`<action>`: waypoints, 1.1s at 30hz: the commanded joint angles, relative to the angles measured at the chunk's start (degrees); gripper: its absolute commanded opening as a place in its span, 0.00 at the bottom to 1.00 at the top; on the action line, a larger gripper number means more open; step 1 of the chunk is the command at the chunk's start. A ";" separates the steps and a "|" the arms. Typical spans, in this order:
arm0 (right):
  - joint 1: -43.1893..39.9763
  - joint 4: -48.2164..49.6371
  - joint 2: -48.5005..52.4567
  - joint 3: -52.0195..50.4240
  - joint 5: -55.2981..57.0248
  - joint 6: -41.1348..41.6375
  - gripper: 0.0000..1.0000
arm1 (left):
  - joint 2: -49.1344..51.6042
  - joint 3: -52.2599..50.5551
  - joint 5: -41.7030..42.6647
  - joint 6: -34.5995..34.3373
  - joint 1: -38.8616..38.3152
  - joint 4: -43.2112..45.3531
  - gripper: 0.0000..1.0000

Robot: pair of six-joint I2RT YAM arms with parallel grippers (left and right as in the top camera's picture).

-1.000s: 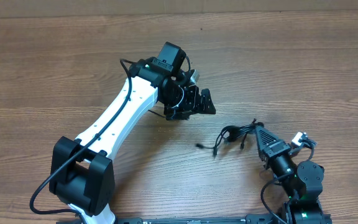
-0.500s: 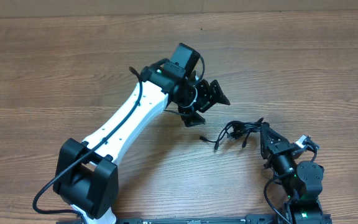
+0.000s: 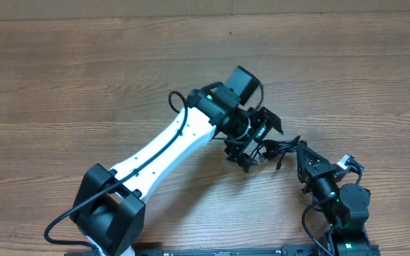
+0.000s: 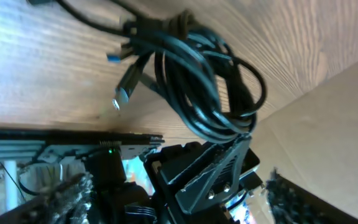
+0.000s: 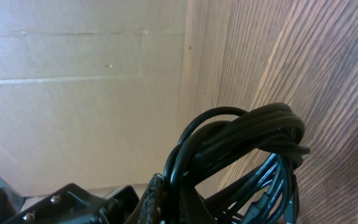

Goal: Untangle cables

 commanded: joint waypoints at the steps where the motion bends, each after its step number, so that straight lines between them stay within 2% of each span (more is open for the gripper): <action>1: 0.04 0.66 -0.24 -0.61 -1.92 0.50 0.04 | 0.90 1.14 -3.34 -9.40 -1.07 0.22 0.89; 4: 0.07 0.79 -0.24 -0.61 -3.72 2.34 0.04 | 0.94 1.11 -6.88 -14.86 -2.03 0.50 0.85; 7: 0.04 0.94 -0.24 -0.61 -4.94 3.26 0.04 | 1.05 1.11 -11.39 -17.44 -2.71 1.11 0.83; 18: 0.07 5.14 -0.24 -0.61 -12.20 7.30 0.04 | 4.63 1.11 -10.32 -17.51 -2.69 3.41 0.82; 19: 0.04 5.79 -0.24 -0.61 -12.35 7.30 0.04 | 5.05 1.11 -9.31 -17.51 -2.69 3.85 0.77; 22: 0.04 6.27 -0.24 -0.61 -12.33 7.28 0.04 | 6.45 1.11 -7.43 -16.48 -2.69 6.16 0.50; 25: 0.04 5.11 -0.24 -0.61 -12.52 7.06 0.04 | 6.84 1.11 -7.91 -13.35 -2.23 7.10 0.11; 26: 0.04 4.59 -0.24 -0.61 -12.50 7.04 0.04 | 6.84 1.11 -8.39 -12.22 -2.03 7.19 0.04; 29: 0.04 1.68 -0.24 -0.61 -11.85 6.54 0.04 | 6.84 1.14 -9.40 -7.50 -1.22 8.20 0.04; 33: 0.04 -1.31 -0.24 -0.61 -10.16 1.31 0.04 | 6.84 1.14 -8.79 -3.93 -0.02 8.41 0.04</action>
